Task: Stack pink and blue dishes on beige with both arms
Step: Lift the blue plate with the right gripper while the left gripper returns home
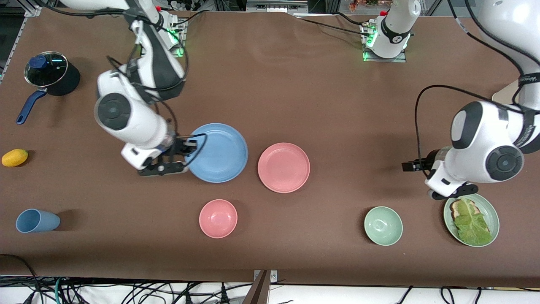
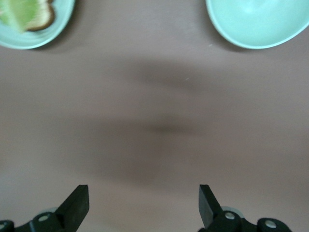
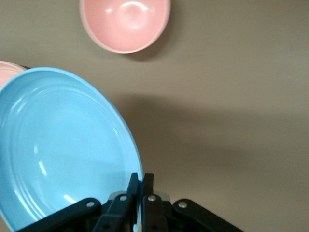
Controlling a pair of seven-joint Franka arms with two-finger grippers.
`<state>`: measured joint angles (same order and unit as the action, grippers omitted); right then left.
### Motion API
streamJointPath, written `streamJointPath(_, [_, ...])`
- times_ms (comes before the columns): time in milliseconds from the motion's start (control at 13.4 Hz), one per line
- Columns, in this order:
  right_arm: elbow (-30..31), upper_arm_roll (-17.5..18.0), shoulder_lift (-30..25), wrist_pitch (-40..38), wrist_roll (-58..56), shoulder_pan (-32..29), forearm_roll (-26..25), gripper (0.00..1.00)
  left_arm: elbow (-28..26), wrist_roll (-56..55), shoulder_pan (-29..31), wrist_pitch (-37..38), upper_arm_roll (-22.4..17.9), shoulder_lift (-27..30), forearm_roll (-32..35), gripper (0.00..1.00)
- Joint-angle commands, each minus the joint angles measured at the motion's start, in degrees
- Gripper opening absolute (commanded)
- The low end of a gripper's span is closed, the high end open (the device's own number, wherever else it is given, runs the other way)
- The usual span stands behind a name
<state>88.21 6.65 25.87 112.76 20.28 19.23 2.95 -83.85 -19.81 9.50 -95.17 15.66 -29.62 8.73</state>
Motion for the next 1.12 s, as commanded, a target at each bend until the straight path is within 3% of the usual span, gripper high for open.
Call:
streamJointPath(0, [-2.9, -0.4, 3.1, 3.8, 8.3, 4.7, 1.1, 0.00, -0.7, 1.2, 1.7, 2.6, 0.4, 3.7, 1.6, 1.00])
streamJointPath(150, [-2.9, -0.3, 4.9, 5.7, 15.4, 7.9, 1.3, 0.00, -1.5, 1.3, 1.4, 2.6, -0.4, 7.3, 0.9, 1.00])
streamJointPath(300, [-2.9, -0.4, 7.7, 10.8, 23.5, 13.1, 1.0, 0.00, -4.6, 4.3, -0.3, 2.6, -3.9, 12.0, -1.9, 1.00])
streamJointPath(524, [-2.9, -0.4, 10.6, 14.9, 26.9, 15.4, 0.8, 0.00, -10.3, 7.8, -5.7, 2.6, -12.6, 20.0, -8.6, 1.00])
streamJointPath(1048, [-2.9, -0.7, 13.2, 18.5, 27.5, 17.2, 0.4, 0.00, -11.2, 8.0, -8.4, 6.5, -14.3, 27.2, -9.7, 1.00])
